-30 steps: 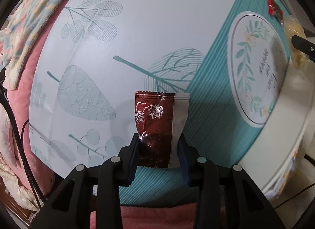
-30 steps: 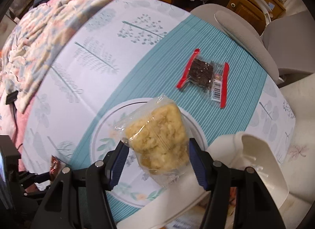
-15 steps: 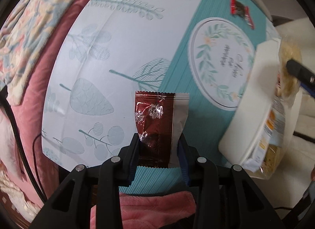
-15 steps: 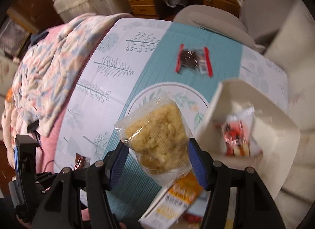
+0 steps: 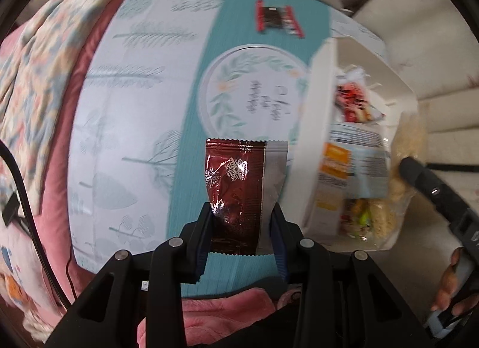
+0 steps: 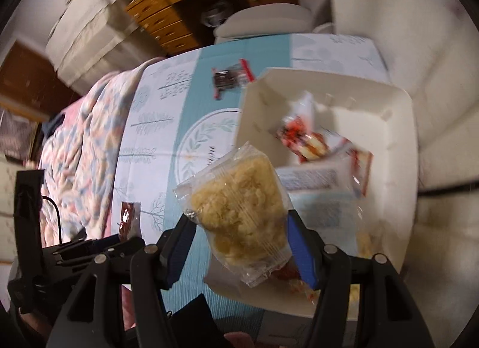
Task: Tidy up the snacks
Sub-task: 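Carry the dark red pack and puff bag into the tray and release both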
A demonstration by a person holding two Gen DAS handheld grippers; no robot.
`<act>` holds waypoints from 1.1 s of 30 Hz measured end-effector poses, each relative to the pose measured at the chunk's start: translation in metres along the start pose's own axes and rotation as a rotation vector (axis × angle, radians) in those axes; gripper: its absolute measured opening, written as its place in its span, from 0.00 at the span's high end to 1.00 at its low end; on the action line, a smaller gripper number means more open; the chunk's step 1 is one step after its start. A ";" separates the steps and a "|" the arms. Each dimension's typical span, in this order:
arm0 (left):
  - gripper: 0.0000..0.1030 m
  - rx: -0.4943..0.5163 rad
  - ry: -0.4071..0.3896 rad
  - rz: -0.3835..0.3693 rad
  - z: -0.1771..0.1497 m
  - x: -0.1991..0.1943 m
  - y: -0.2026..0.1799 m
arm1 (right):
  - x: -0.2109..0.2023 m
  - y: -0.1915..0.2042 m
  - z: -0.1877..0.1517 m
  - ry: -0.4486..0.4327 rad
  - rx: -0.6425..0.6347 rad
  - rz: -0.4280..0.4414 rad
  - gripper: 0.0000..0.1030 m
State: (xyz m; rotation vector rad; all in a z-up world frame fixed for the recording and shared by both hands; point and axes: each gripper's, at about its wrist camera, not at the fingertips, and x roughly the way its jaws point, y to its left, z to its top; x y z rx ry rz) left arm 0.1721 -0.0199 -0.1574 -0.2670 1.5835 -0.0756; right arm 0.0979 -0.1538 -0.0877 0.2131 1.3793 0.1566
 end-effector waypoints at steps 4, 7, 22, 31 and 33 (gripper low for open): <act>0.66 0.068 -0.008 0.008 0.004 -0.001 -0.032 | -0.009 -0.028 -0.016 -0.010 0.095 0.024 0.40; 0.66 0.113 0.001 0.005 0.004 0.002 -0.054 | -0.013 -0.047 -0.028 -0.015 0.152 0.049 0.40; 0.66 0.300 0.057 -0.054 -0.011 0.027 -0.152 | -0.008 -0.120 -0.065 0.010 0.368 0.081 0.40; 0.46 0.307 0.044 -0.096 -0.010 0.025 -0.156 | -0.003 -0.134 -0.067 0.005 0.419 0.110 0.28; 0.43 0.304 0.033 -0.105 -0.008 0.021 -0.152 | -0.003 -0.133 -0.066 -0.002 0.423 0.109 0.26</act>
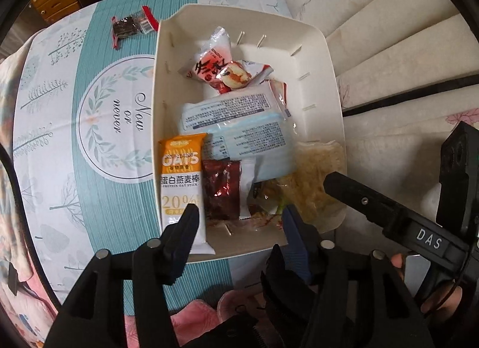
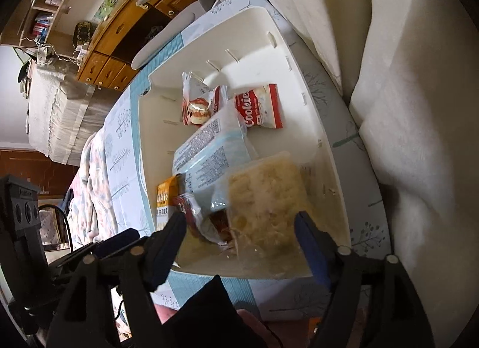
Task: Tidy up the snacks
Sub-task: 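Carry the dark red pack and puff bag into the tray and release both, then move the left tool over the red-striped dark snack pack on the table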
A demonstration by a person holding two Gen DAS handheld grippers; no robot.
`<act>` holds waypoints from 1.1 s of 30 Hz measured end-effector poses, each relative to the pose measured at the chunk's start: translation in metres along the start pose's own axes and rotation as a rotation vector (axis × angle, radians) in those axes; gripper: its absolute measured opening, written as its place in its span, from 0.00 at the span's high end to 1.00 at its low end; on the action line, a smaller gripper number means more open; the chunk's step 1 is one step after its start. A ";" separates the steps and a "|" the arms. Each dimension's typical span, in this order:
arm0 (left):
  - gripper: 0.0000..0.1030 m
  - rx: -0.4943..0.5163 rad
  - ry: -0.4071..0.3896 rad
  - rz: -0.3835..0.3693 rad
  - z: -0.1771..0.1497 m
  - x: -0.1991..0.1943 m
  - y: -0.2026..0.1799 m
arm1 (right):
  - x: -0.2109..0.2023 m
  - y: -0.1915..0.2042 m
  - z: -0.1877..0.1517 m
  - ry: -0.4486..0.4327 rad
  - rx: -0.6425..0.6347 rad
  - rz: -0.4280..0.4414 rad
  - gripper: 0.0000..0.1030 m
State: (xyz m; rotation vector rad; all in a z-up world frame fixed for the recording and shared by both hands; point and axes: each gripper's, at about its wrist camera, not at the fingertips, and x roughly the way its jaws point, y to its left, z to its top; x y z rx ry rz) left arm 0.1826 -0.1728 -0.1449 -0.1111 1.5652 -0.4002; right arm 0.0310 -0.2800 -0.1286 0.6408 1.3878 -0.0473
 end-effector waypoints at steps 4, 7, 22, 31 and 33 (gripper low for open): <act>0.42 0.003 -0.036 0.005 0.000 -0.012 0.010 | -0.001 0.005 0.000 -0.021 0.012 -0.001 0.25; 0.42 -0.008 -0.075 0.012 0.000 -0.023 0.021 | -0.001 0.013 -0.003 -0.047 0.028 -0.019 0.25; 0.37 0.230 -0.185 0.062 0.022 -0.083 0.108 | 0.009 0.089 -0.034 -0.210 0.128 -0.157 0.21; 0.37 0.379 -0.215 0.095 0.057 -0.103 0.160 | 0.016 0.136 -0.057 -0.398 0.191 -0.189 0.21; 0.37 0.406 -0.215 0.101 0.067 -0.104 0.168 | 0.017 0.145 -0.062 -0.449 0.186 -0.198 0.21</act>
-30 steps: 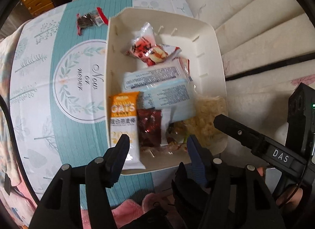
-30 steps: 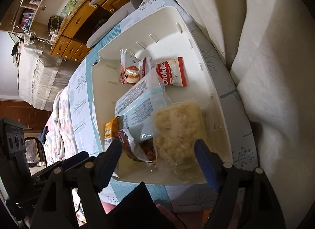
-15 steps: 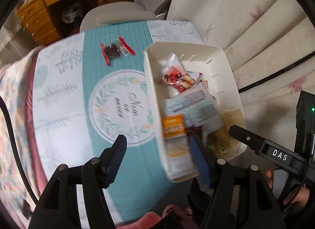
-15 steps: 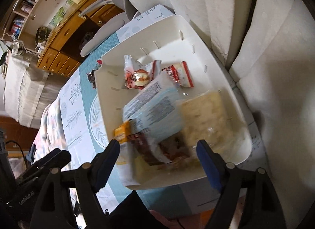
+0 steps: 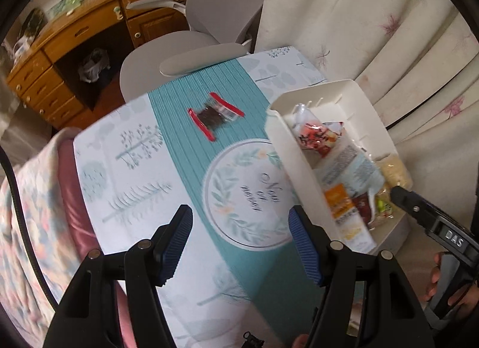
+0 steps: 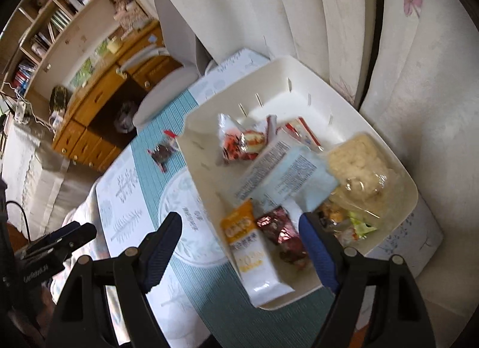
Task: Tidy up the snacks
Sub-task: 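Move the left tool over the red-striped dark snack pack on the table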
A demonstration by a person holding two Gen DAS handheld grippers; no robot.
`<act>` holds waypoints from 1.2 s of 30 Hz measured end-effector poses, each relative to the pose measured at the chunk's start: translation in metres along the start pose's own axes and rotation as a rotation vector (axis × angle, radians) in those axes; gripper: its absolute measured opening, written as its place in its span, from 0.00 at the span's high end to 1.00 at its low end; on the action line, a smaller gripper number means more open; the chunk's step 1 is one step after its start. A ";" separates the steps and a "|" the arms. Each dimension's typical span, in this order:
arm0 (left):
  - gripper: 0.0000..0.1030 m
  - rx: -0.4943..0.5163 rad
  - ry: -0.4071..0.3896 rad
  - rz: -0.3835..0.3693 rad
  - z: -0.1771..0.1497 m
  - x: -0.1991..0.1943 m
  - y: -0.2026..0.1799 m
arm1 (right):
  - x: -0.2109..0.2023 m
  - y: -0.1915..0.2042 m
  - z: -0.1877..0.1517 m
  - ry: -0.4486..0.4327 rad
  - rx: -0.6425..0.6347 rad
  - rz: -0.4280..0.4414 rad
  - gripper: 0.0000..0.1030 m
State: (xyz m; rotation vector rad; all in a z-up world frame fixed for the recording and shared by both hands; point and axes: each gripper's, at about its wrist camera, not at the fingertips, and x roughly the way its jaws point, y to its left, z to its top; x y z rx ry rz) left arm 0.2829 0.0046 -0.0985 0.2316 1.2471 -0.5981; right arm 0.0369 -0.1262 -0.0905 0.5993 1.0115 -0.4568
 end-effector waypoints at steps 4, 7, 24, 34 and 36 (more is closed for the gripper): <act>0.36 0.052 -0.006 0.019 0.015 0.006 0.018 | 0.000 0.009 -0.007 -0.058 -0.011 -0.033 0.21; 0.31 0.092 -0.005 0.048 0.030 0.017 0.029 | 0.007 0.011 -0.010 -0.107 -0.012 -0.073 0.21; 0.22 0.279 0.042 0.144 0.107 0.136 0.028 | 0.061 0.005 -0.011 -0.153 -0.139 -0.182 0.21; 0.22 0.299 0.119 0.160 0.125 0.211 0.030 | 0.083 0.014 0.001 -0.090 -0.207 -0.103 0.21; 0.22 0.298 0.134 0.153 0.126 0.222 0.029 | 0.088 0.014 0.002 -0.074 -0.215 -0.094 0.21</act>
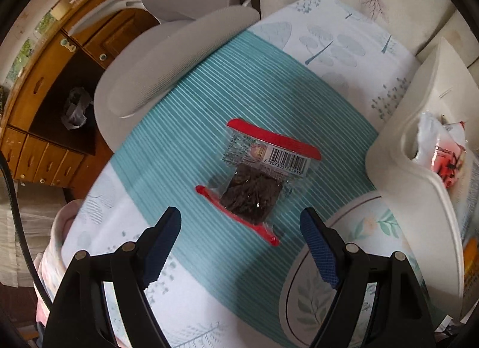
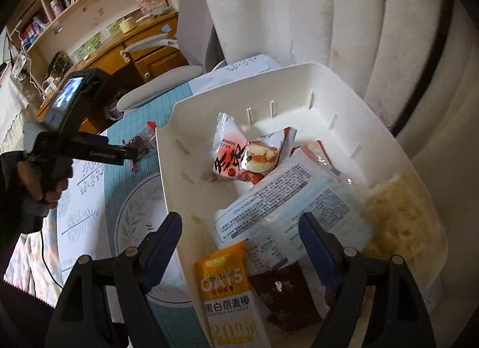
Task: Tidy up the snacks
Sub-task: 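Move the left tool over the red-striped dark snack pack on the table, then close the left tool on the red-striped snack pack and lift it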
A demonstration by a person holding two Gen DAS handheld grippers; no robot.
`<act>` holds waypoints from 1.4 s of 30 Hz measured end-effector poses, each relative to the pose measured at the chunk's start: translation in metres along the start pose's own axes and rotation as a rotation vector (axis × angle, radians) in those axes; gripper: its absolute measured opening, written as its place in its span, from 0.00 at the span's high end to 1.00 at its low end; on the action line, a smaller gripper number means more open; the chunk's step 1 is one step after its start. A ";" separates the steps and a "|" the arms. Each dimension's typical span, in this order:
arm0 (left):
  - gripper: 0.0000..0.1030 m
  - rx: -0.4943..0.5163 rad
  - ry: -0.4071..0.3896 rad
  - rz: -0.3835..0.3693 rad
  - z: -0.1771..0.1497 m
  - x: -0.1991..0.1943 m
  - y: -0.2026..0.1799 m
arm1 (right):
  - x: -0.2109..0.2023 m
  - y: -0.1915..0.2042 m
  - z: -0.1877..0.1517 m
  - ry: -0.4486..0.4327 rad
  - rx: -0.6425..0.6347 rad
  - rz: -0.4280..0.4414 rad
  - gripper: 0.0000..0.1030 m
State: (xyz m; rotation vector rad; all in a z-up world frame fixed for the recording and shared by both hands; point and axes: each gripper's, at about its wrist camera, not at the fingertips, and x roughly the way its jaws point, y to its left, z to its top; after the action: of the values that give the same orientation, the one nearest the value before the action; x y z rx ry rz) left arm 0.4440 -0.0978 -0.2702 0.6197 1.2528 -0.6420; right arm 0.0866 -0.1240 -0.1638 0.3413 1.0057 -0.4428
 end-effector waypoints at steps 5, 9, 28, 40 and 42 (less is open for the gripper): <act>0.22 0.015 0.025 -0.004 0.005 0.019 -0.005 | 0.009 -0.004 0.002 0.036 0.003 0.009 0.21; 0.22 0.004 0.037 -0.014 0.008 0.030 -0.006 | 0.013 -0.008 0.003 0.049 0.014 0.007 0.21; 0.79 -0.068 -0.041 -0.095 -0.004 0.020 -0.004 | 0.002 -0.015 -0.003 0.038 0.040 -0.004 0.21; 0.57 -0.112 -0.050 -0.103 -0.009 0.003 0.004 | -0.005 -0.021 -0.009 0.037 0.062 -0.019 0.21; 0.44 -0.143 -0.069 -0.105 -0.009 -0.006 0.005 | -0.005 -0.022 -0.009 0.040 0.064 -0.017 0.21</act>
State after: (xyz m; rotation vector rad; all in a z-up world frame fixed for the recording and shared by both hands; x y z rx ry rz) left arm 0.4407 -0.0872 -0.2660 0.4124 1.2610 -0.6489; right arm 0.0666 -0.1375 -0.1661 0.4005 1.0359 -0.4859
